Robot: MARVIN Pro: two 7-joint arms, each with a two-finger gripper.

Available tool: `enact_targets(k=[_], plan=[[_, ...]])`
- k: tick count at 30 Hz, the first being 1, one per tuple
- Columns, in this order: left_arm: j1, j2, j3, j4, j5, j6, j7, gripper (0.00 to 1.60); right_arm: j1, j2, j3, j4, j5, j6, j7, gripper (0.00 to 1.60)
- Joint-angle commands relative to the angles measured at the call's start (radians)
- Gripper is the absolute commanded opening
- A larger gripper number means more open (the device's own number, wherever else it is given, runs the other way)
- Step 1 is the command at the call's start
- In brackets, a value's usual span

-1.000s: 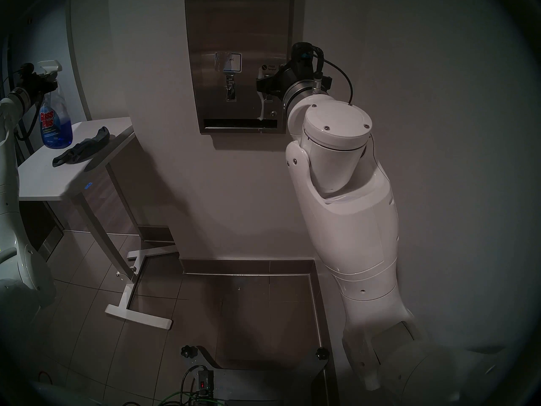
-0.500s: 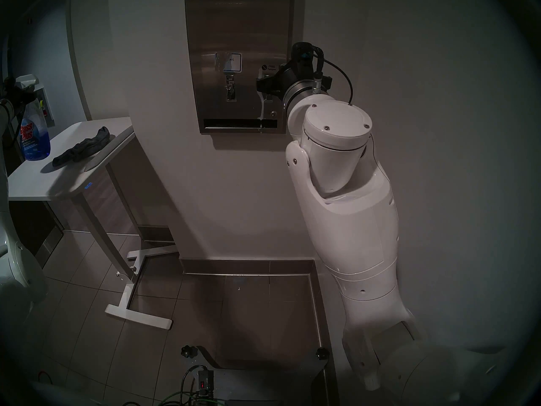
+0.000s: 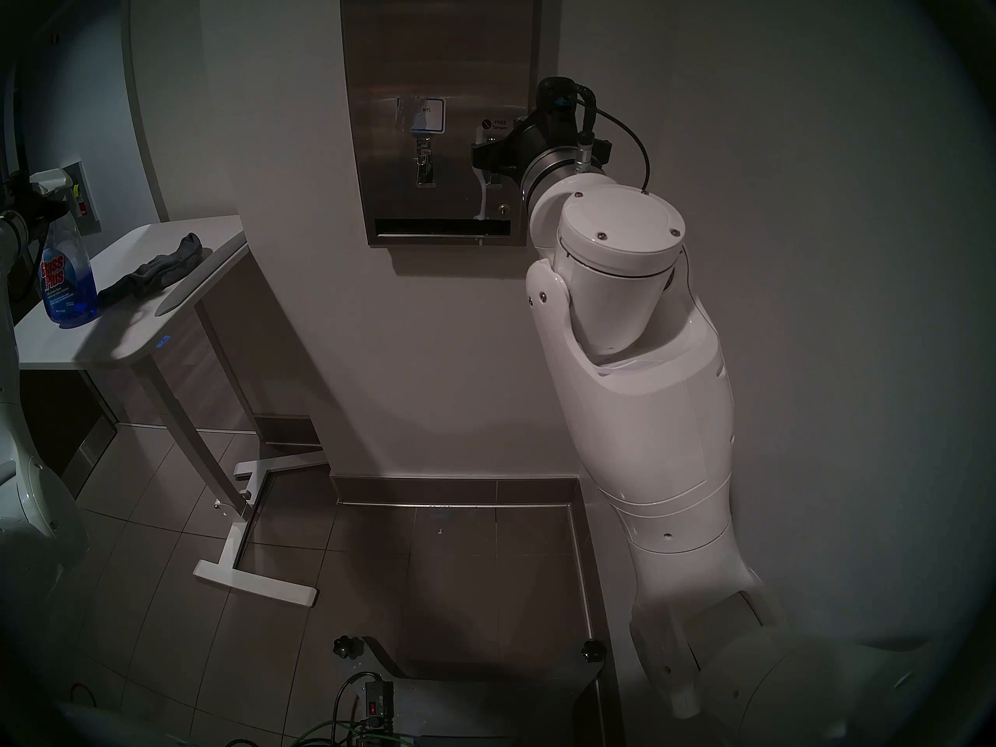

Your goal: Pick up the cleaner bottle and spray the cleaner onto the surface

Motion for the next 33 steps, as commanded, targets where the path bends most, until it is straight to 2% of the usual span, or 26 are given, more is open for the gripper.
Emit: enact_targets(k=[1, 14, 15, 16, 17, 18, 19, 33], plan=[[0.005, 0.024, -0.027, -0.003, -0.001, -0.031, -0.002, 0.0, 0.03, 0.0, 0.001, -0.026, -0.008, -0.016, 0.001, 0.0], [-0.002, 0.041, -0.005, 0.059, 0.017, -0.028, -0.008, 0.0, 0.03, -0.001, 0.001, -0.026, -0.01, -0.017, 0.003, 0.0], [-0.005, 0.042, -0.001, 0.063, 0.018, -0.028, -0.007, 0.48, 0.03, -0.001, 0.001, -0.026, -0.01, -0.017, 0.003, 0.0], [-0.009, 0.044, 0.005, 0.069, 0.019, -0.031, -0.011, 0.7, 0.029, -0.001, 0.001, -0.026, -0.01, -0.017, 0.003, 0.0], [-0.014, 0.044, 0.01, 0.072, 0.018, -0.032, -0.012, 1.08, 0.029, -0.001, 0.001, -0.026, -0.01, -0.017, 0.003, 0.0], [-0.018, 0.044, 0.016, 0.075, 0.019, -0.032, -0.013, 1.27, 0.029, -0.001, 0.001, -0.026, -0.01, -0.017, 0.003, 0.0], [-0.022, 0.043, 0.021, 0.076, 0.02, -0.032, -0.013, 1.6, 0.029, -0.001, 0.001, -0.026, -0.011, -0.017, 0.003, 0.0], [-0.073, 0.043, 0.066, 0.105, 0.031, -0.036, -0.011, 1.6, 0.029, -0.002, 0.002, -0.026, -0.011, -0.015, 0.004, 0.0]])
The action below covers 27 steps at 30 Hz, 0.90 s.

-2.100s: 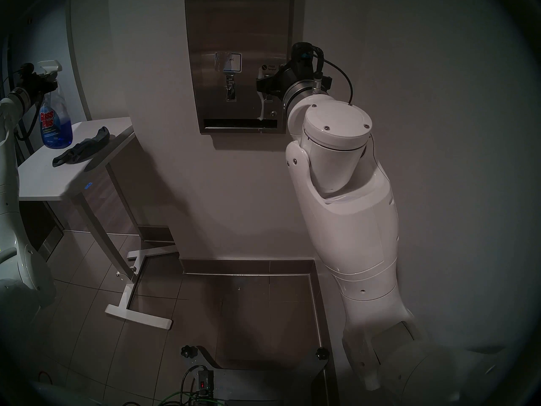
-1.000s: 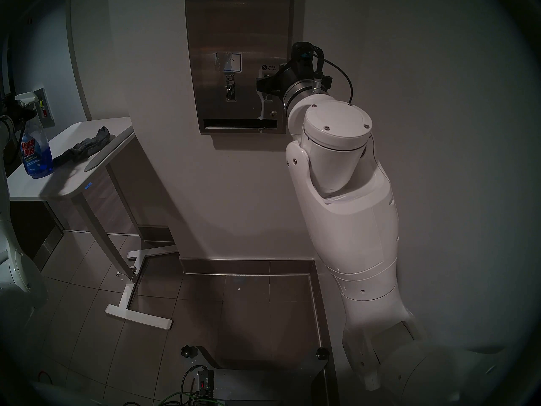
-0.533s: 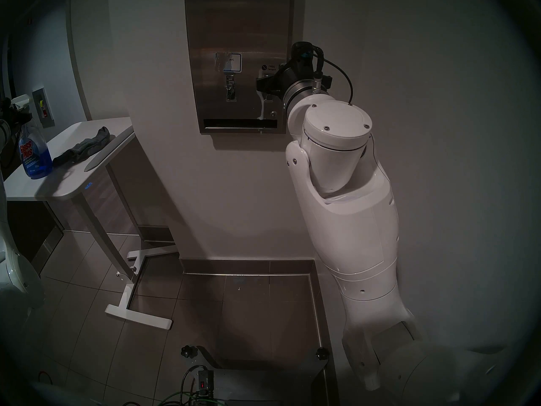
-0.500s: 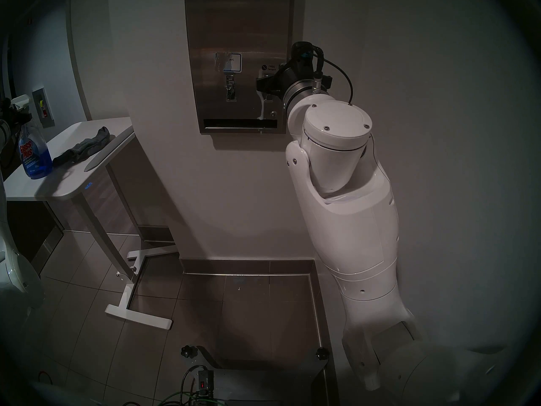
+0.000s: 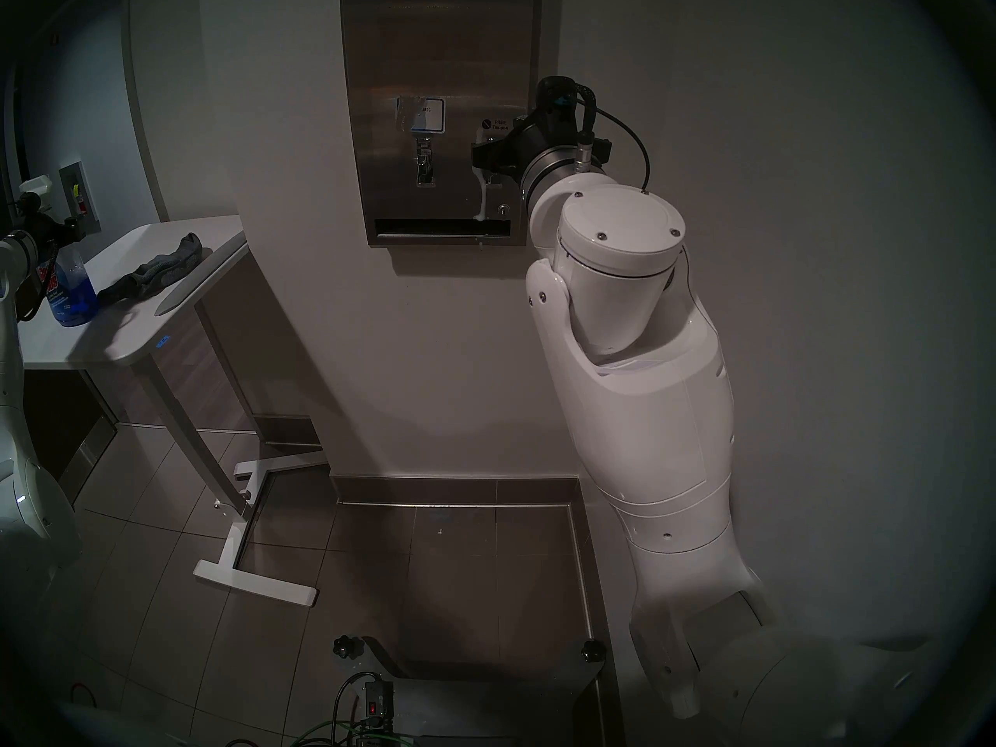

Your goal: Pick up the cleaner bottle and spray the cleaner onto the surface

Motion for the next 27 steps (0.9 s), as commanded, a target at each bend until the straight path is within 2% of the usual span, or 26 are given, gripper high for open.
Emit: enact_targets(k=[1, 12, 21, 27], plan=[[-0.066, 0.018, 0.011, -0.013, -0.002, -0.012, 0.016, 1.6, 0.029, -0.002, 0.002, -0.026, -0.007, -0.013, 0.0, 0.0], [-0.074, 0.022, 0.023, -0.005, -0.005, -0.012, 0.032, 1.6, 0.029, -0.002, 0.002, -0.026, -0.007, -0.013, 0.001, 0.0], [0.021, -0.035, -0.03, -0.125, -0.065, 0.069, -0.048, 1.6, 0.029, -0.002, 0.002, -0.026, -0.008, -0.013, 0.002, 0.0], [0.07, -0.063, -0.054, -0.182, -0.076, 0.1, -0.069, 1.6, 0.028, -0.003, 0.002, -0.026, -0.008, -0.013, 0.002, 0.0]])
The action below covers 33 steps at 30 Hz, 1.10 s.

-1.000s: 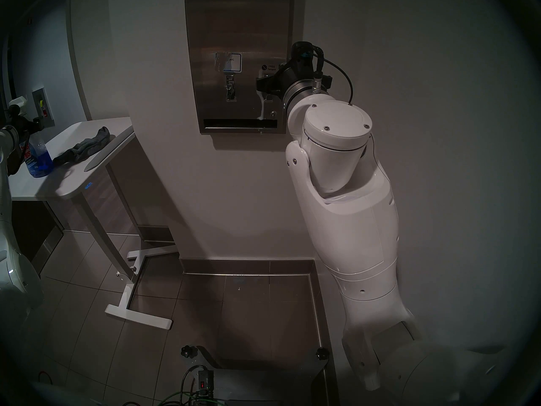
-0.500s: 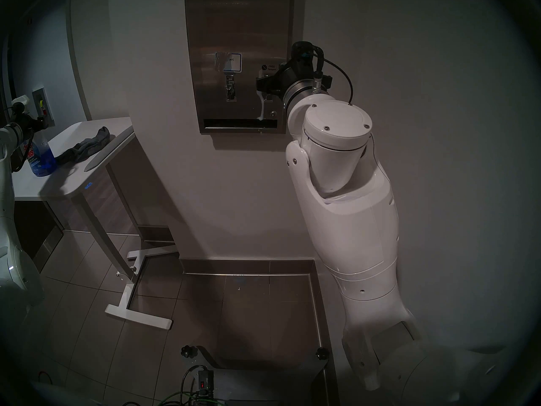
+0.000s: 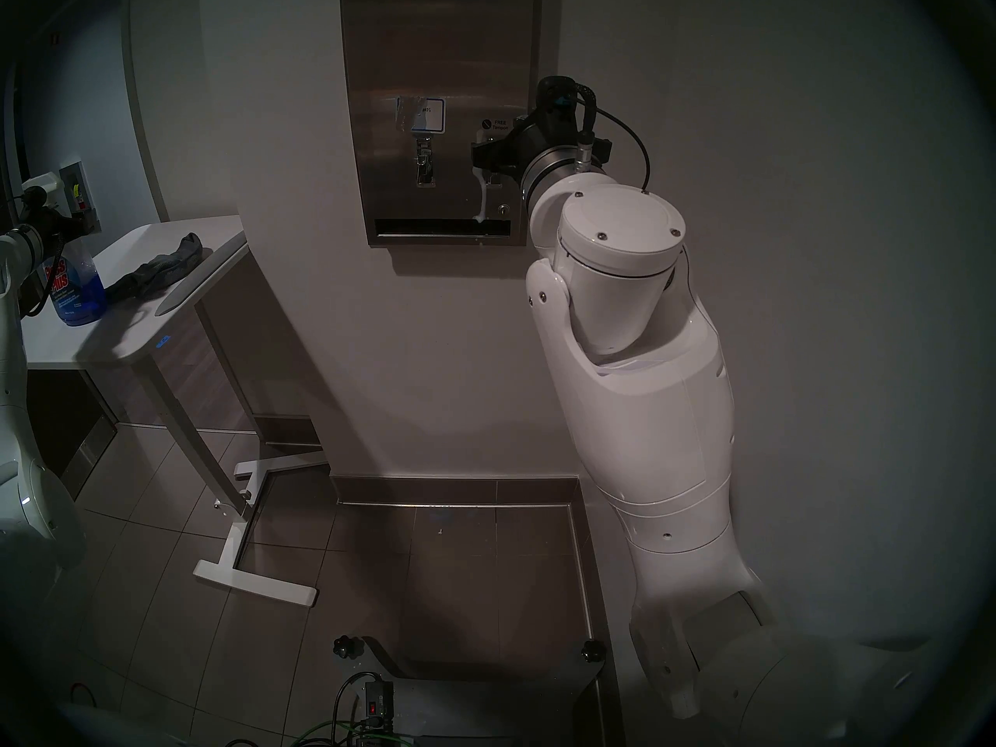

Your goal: Pick up the cleaner bottle and spray the cleaner onto the surface

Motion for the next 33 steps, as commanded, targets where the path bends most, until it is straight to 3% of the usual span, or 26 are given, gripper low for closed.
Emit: enact_targets(k=[1, 7, 15, 33], plan=[[0.05, -0.035, -0.04, -0.113, -0.033, 0.03, -0.036, 1.6, 0.029, -0.002, 0.001, -0.026, -0.007, -0.013, 0.0, 0.0], [0.112, -0.067, -0.083, -0.19, -0.027, 0.062, -0.024, 1.6, 0.029, -0.002, 0.001, -0.026, -0.008, -0.014, 0.001, 0.0], [0.131, -0.068, -0.097, -0.208, -0.024, 0.044, -0.025, 1.6, 0.028, -0.002, 0.001, -0.026, -0.008, -0.014, 0.001, 0.0], [0.22, -0.101, -0.162, -0.415, -0.092, 0.086, -0.14, 1.6, 0.028, -0.003, 0.002, -0.026, -0.008, -0.013, 0.002, 0.0]])
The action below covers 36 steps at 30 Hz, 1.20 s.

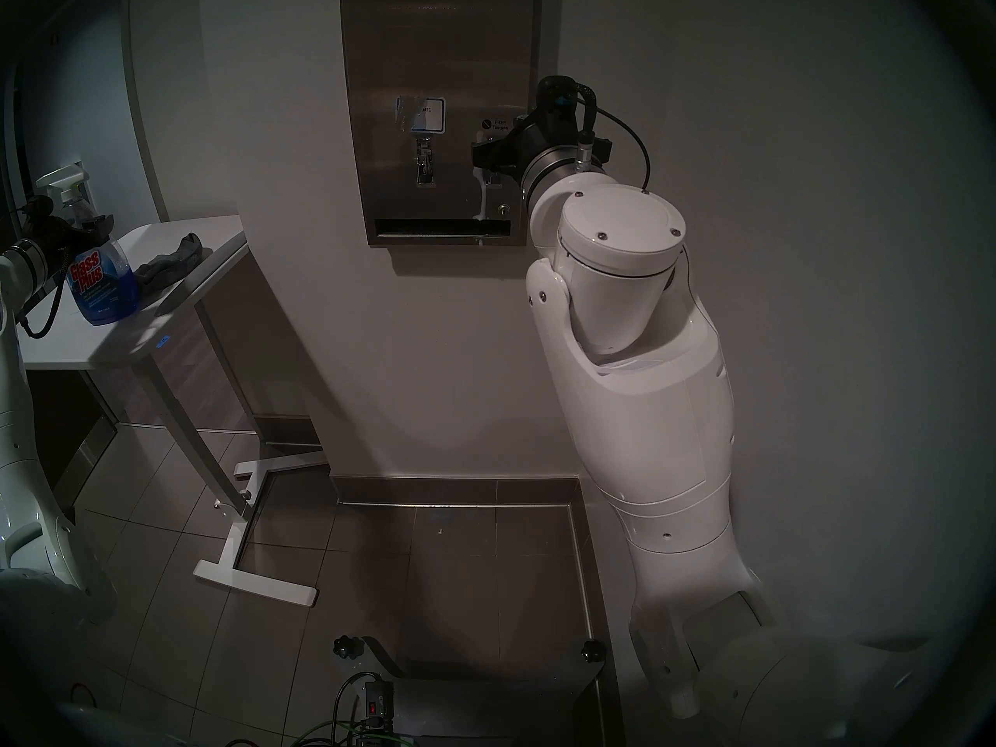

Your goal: Pick up the cleaner bottle and spray the cleaner onto the surface

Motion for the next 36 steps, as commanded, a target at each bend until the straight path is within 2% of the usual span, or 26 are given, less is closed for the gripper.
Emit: enact_targets(k=[1, 10, 20, 28, 36], plan=[[0.023, -0.013, -0.052, -0.116, -0.03, 0.023, -0.03, 1.6, 0.028, -0.002, 0.001, -0.026, -0.007, -0.013, 0.0, 0.0], [0.068, -0.036, -0.106, -0.186, -0.013, 0.072, -0.017, 1.6, 0.028, -0.002, 0.001, -0.026, -0.008, -0.014, 0.001, 0.0], [0.107, -0.028, -0.147, -0.193, 0.003, 0.065, -0.003, 1.6, 0.028, -0.002, 0.001, -0.026, -0.008, -0.013, 0.001, 0.0], [0.13, -0.046, -0.186, -0.259, 0.005, 0.052, 0.005, 1.6, 0.028, -0.003, 0.002, -0.026, -0.009, -0.013, 0.002, 0.0], [0.1, -0.044, -0.229, -0.3, -0.018, 0.041, 0.01, 1.6, 0.027, -0.003, 0.002, -0.026, -0.009, -0.012, 0.002, 0.0]])
